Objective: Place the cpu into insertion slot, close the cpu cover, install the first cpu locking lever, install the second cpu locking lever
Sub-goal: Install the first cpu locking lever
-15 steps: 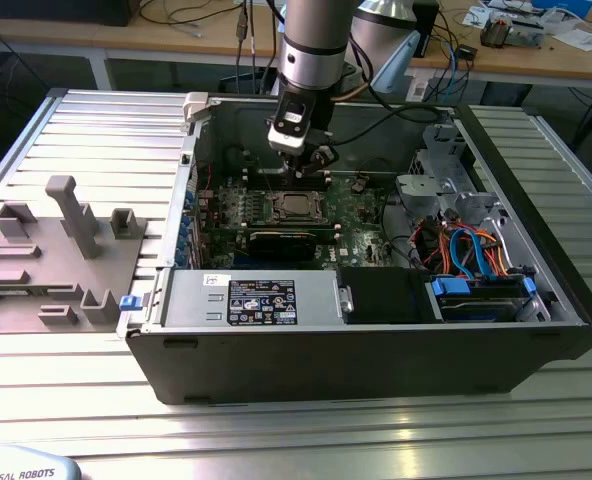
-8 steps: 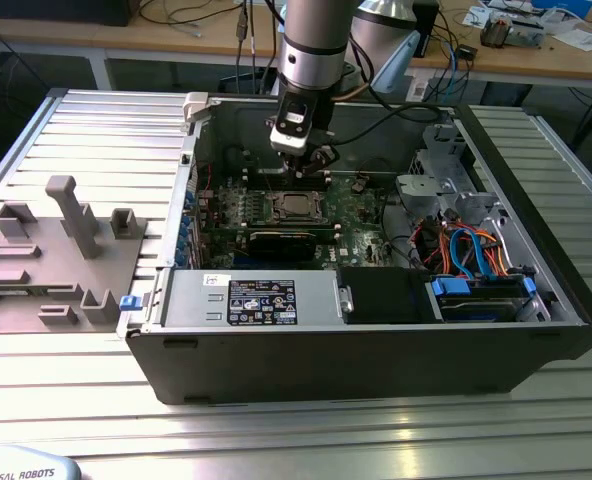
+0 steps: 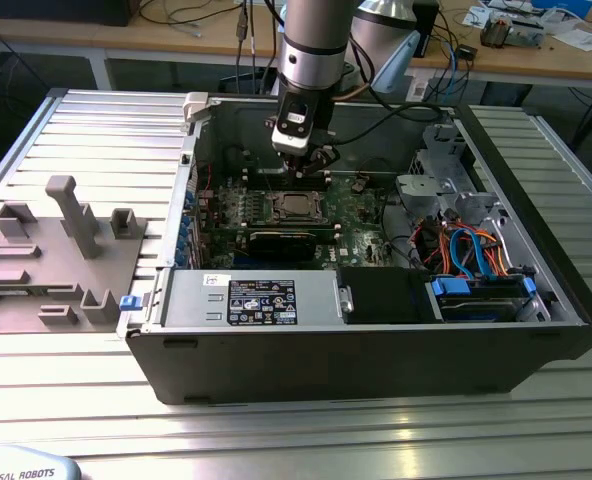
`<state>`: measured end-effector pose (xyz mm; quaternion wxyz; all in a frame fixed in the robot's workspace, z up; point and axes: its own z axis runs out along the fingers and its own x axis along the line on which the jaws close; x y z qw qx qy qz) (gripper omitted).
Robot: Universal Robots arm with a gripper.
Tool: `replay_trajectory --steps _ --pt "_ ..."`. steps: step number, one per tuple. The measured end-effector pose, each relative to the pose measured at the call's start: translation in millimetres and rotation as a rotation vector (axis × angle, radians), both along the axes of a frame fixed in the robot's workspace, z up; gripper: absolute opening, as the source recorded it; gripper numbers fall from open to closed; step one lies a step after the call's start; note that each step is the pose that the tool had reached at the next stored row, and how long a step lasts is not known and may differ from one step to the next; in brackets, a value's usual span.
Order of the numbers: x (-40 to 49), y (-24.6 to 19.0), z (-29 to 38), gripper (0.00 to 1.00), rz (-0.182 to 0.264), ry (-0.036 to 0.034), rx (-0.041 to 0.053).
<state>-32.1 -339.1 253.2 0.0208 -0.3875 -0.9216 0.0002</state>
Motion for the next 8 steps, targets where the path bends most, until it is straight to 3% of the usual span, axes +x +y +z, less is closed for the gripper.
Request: replay_trajectory --steps 8 --pt "0.0 0.0 0.0 0.11 0.045 0.0 0.0001"
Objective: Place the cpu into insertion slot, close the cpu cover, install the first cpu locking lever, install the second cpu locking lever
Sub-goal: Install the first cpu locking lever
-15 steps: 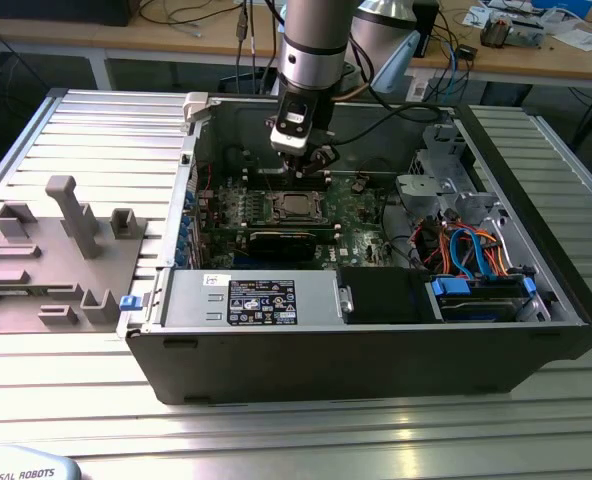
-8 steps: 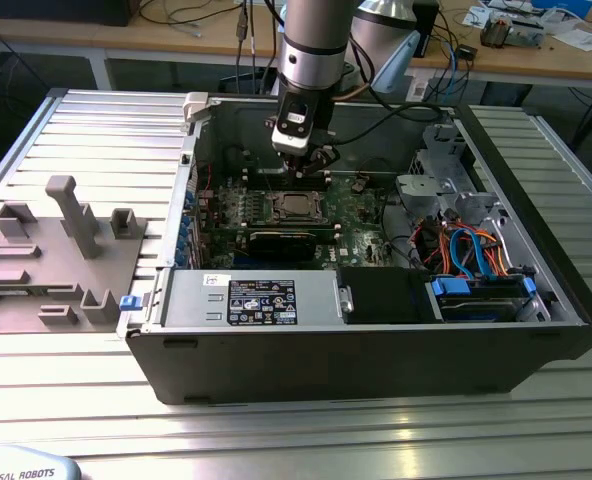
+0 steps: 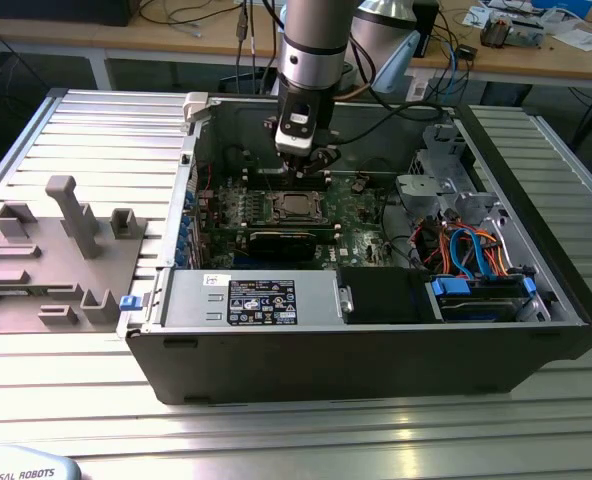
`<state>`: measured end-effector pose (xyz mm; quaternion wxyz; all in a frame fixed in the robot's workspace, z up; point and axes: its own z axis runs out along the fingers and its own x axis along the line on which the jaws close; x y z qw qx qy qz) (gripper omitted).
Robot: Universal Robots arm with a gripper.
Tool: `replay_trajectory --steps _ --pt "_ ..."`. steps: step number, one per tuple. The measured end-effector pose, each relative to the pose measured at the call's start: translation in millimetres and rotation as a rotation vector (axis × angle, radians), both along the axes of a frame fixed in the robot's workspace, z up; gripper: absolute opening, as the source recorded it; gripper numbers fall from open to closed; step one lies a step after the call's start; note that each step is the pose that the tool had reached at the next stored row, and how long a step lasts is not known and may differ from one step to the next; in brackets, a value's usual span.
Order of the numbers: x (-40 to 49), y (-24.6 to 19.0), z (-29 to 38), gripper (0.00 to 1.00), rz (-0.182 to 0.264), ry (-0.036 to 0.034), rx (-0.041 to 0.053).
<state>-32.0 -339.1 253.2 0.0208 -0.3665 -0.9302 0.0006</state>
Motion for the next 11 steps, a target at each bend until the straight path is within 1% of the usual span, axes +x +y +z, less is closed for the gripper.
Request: replay_trajectory --steps 11 --pt "0.0 0.0 0.0 0.11 0.039 0.0 0.0"
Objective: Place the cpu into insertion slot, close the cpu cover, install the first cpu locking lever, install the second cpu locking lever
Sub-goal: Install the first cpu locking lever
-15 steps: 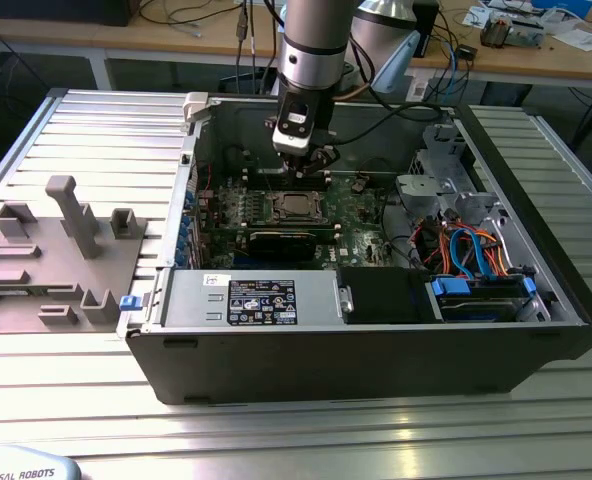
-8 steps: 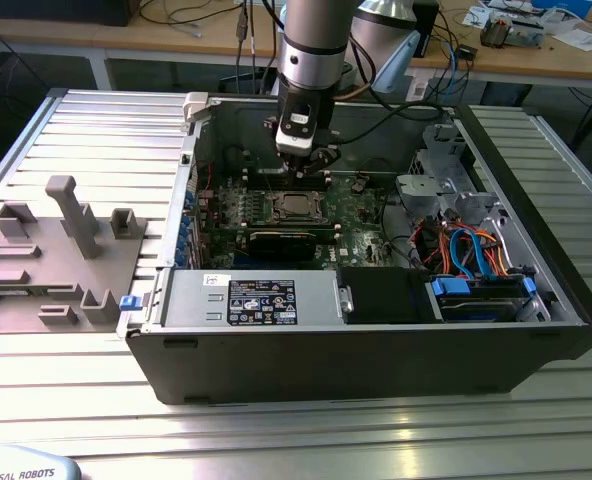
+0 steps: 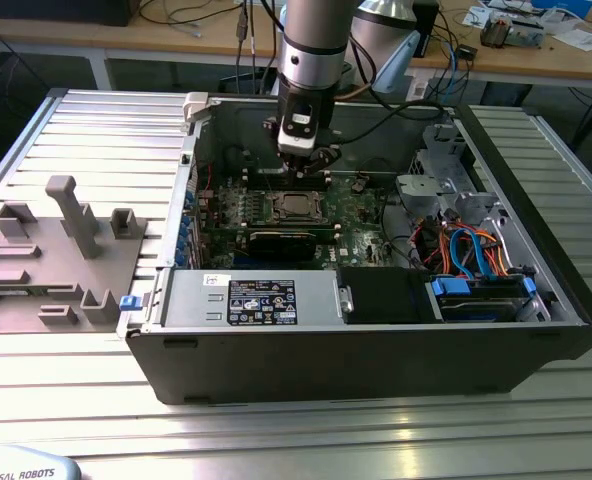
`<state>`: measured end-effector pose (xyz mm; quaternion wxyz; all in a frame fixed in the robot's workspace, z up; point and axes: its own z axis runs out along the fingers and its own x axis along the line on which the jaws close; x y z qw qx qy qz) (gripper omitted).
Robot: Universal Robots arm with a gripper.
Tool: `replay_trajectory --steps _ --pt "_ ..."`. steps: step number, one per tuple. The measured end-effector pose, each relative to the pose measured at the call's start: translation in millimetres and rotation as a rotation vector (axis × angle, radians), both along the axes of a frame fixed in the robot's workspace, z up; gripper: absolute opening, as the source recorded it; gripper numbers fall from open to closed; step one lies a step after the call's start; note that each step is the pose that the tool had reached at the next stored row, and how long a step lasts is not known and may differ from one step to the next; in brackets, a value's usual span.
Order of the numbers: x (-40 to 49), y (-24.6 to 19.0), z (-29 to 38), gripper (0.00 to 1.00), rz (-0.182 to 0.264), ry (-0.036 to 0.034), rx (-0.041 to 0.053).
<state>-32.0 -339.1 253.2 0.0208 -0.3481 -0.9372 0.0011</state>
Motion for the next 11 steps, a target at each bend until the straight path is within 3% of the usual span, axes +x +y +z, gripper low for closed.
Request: replay_trajectory --steps 11 --pt "0.0 0.0 0.0 0.11 0.035 0.0 0.0"
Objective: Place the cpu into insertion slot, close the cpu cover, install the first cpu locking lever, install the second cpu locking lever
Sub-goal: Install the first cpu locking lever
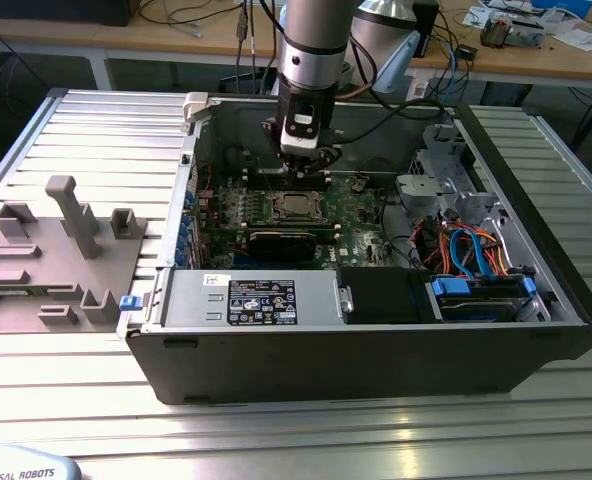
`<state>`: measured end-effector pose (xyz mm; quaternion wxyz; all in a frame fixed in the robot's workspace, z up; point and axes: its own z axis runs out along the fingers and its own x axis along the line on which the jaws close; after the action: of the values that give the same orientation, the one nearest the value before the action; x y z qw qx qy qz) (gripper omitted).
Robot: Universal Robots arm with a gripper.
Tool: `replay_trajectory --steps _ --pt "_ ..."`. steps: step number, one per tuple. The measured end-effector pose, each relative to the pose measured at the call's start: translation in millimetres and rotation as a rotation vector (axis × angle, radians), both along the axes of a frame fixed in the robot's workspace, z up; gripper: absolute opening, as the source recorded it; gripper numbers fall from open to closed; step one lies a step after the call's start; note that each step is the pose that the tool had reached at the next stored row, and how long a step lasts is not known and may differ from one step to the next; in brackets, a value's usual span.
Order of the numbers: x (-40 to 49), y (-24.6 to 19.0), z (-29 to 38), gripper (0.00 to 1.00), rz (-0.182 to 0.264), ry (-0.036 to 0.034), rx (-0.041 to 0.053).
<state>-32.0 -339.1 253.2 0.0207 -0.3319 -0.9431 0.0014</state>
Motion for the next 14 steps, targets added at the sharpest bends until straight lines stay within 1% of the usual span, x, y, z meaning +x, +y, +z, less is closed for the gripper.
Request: replay_trajectory --steps 14 --pt "0.0 0.0 0.0 0.11 0.04 0.0 0.0"
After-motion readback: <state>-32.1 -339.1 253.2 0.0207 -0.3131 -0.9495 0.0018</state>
